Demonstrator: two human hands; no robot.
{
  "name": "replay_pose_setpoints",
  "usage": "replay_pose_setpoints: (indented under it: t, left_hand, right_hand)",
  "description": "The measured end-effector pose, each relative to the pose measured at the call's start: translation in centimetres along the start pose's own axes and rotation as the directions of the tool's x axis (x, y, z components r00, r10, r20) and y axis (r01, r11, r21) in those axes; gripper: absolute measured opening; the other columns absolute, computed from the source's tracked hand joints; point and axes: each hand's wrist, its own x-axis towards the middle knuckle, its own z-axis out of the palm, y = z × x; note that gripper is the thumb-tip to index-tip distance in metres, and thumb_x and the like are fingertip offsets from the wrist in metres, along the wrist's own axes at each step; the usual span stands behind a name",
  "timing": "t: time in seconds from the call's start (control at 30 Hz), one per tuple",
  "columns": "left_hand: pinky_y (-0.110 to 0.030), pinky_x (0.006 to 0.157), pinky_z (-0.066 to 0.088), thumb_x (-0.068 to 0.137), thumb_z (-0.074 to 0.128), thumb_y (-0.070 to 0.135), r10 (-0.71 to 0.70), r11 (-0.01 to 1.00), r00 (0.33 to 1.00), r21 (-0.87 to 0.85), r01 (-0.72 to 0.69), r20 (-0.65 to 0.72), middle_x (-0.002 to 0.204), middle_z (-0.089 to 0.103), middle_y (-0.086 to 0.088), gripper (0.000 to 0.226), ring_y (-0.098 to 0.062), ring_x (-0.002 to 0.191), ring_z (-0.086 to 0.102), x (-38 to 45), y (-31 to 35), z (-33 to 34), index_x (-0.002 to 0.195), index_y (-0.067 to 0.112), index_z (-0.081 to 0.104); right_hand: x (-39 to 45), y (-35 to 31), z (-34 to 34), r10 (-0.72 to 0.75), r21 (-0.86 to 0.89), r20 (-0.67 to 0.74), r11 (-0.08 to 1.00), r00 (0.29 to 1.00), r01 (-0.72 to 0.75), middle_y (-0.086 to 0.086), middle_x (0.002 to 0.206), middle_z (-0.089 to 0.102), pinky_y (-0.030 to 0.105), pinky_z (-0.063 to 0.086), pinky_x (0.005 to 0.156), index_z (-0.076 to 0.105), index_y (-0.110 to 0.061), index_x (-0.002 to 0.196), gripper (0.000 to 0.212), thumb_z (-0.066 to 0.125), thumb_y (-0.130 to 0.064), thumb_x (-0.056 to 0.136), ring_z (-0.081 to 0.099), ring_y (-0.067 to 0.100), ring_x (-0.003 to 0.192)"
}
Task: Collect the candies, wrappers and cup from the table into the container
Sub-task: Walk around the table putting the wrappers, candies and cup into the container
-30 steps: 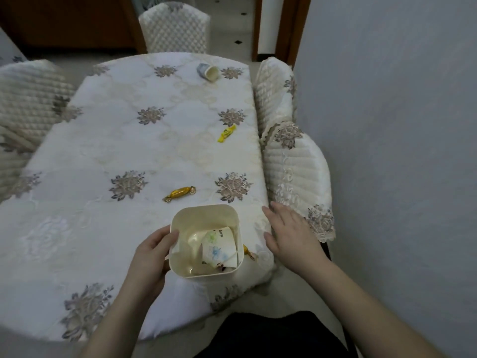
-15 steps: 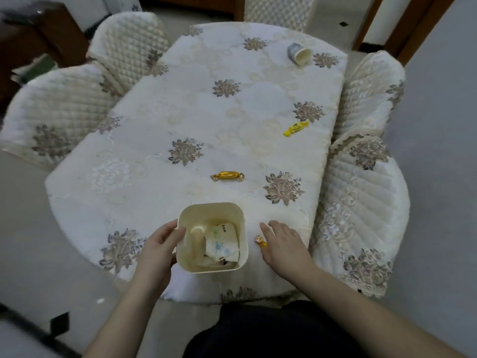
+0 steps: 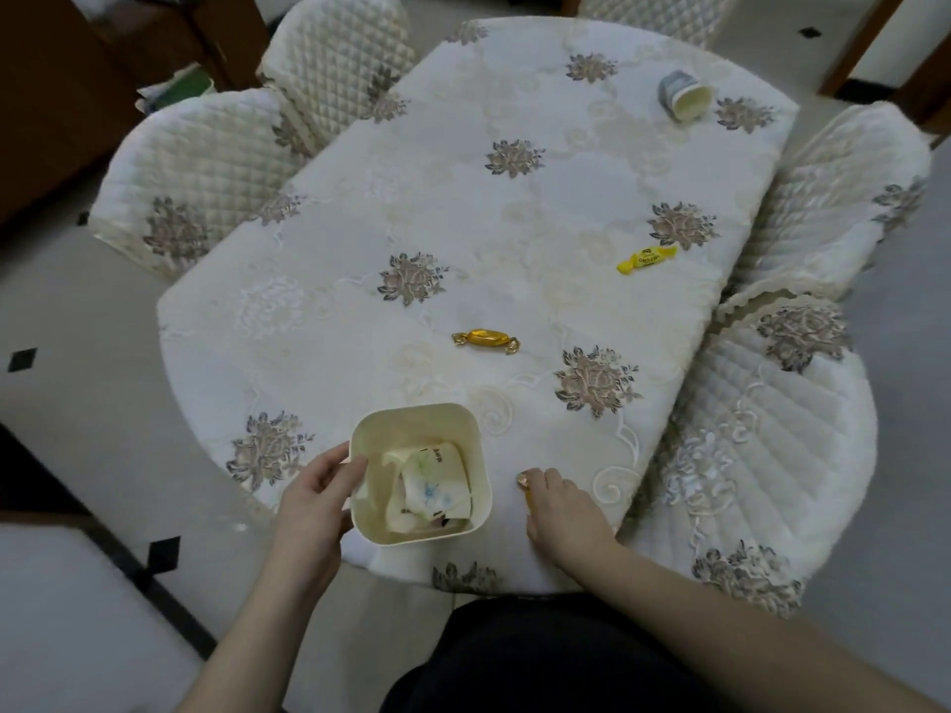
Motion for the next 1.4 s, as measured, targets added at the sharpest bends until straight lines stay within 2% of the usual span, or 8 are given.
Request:
replay_pose_setpoints:
  t: [0.13,0.27,0.43,0.57,0.77,0.93,1.13,1.4]
  left_hand:
    - [-0.025,0.054,0.057,0.093,0.067,0.017,-0.001,0.999,1.0,-0.034,0.001,-0.005,0.092,0.076,-0.005,0.018,-0.013,0.074,0.075,-0.5,-0.1,0.3,0.109,0.018,0.075]
    - [-0.024,0.053,0.056,0.094,0.065,0.013,-0.022,0.997,1.0,-0.071,0.021,-0.01,0.101,0.077,-0.014,0.02,-0.013,0.073,0.074,-0.7,0.0,0.7,0.112,0.012,0.073]
    - [-0.028,0.058,0.058,0.094,0.066,0.014,-0.009,0.999,1.0,-0.05,0.008,-0.013,0.118,0.068,-0.027,0.034,-0.018,0.082,0.072,-0.8,0.3,1.4,0.127,0.008,0.066]
    - [-0.034,0.065,0.06,0.093,0.068,0.015,-0.008,0.998,1.0,-0.056,0.008,-0.002,0.109,0.067,-0.028,0.033,-0.023,0.088,0.07,-1.0,0.3,2.0,0.126,0.01,0.067]
    - [-0.042,0.072,0.056,0.091,0.071,0.019,-0.008,0.999,0.999,-0.052,0.01,0.031,0.103,0.061,-0.013,0.029,-0.025,0.089,0.065,-1.4,-0.1,3.2,0.12,0.016,0.07]
    - [-0.043,0.071,0.054,0.091,0.071,0.018,0.002,0.998,0.999,-0.056,0.0,0.045,0.1,0.06,-0.017,0.027,-0.025,0.088,0.064,-1.5,0.4,4.2,0.118,0.017,0.071]
    - [-0.037,0.065,0.056,0.089,0.072,0.018,-0.006,0.997,0.999,-0.076,0.009,0.04,0.1,0.063,-0.016,0.024,-0.02,0.083,0.067,-1.8,0.7,4.5,0.114,0.018,0.073]
    - [-0.023,0.054,0.054,0.092,0.067,0.014,-0.048,0.989,0.998,-0.141,0.052,0.032,0.105,0.069,-0.02,0.025,-0.012,0.074,0.073,-1.6,0.7,4.6,0.117,0.014,0.072]
  right_hand:
    - [-0.1,0.1,-0.3,0.025,0.006,0.014,1.0,1.0,-0.025,0.009,0.112,0.051,0.039,0.041,0.069,0.041,-0.013,0.118,0.031,0.042,-0.009,0.087,0.057,0.031,0.095]
    - [-0.3,0.5,-2.1,0.022,0.095,0.011,0.995,1.0,-0.023,0.01,0.11,0.053,0.038,0.036,0.065,0.04,-0.012,0.116,0.032,0.049,-0.014,0.086,0.057,0.033,0.092]
    - [-1.0,0.5,-7.8,0.039,0.394,-0.216,0.918,0.976,0.051,0.0,0.096,0.055,0.038,0.048,0.062,0.043,-0.023,0.11,0.029,0.057,-0.023,0.085,0.057,0.021,0.074]
    - [-1.8,-0.5,-12.1,-0.03,0.508,-0.347,0.834,0.937,0.215,-0.013,0.085,0.054,0.031,0.05,0.059,0.044,-0.035,0.103,0.027,0.062,-0.029,0.084,0.055,0.007,0.07]
    - [-2.9,-3.1,-14.5,-0.233,0.46,-0.353,0.8,0.906,0.385,-0.016,0.087,0.053,0.014,0.041,0.063,0.05,-0.035,0.105,0.028,0.064,-0.03,0.082,0.054,0.002,0.074]
    - [-3.2,-3.9,-14.2,-0.283,0.388,-0.385,0.814,0.878,0.433,-0.012,0.096,0.054,0.02,0.042,0.074,0.052,-0.028,0.117,0.032,0.059,-0.04,0.088,0.05,0.003,0.085]
    - [-2.1,-1.9,-14.4,-0.252,0.35,-0.452,0.832,0.855,0.431,-0.012,0.107,0.052,0.017,0.035,0.08,0.046,-0.028,0.127,0.038,0.055,-0.036,0.092,0.044,-0.003,0.095]
    - [1.8,0.7,-14.4,-0.162,0.382,-0.464,0.85,0.871,0.362,-0.011,0.11,0.052,0.026,0.044,0.085,0.047,-0.028,0.128,0.038,0.054,-0.035,0.091,0.049,0.004,0.101]
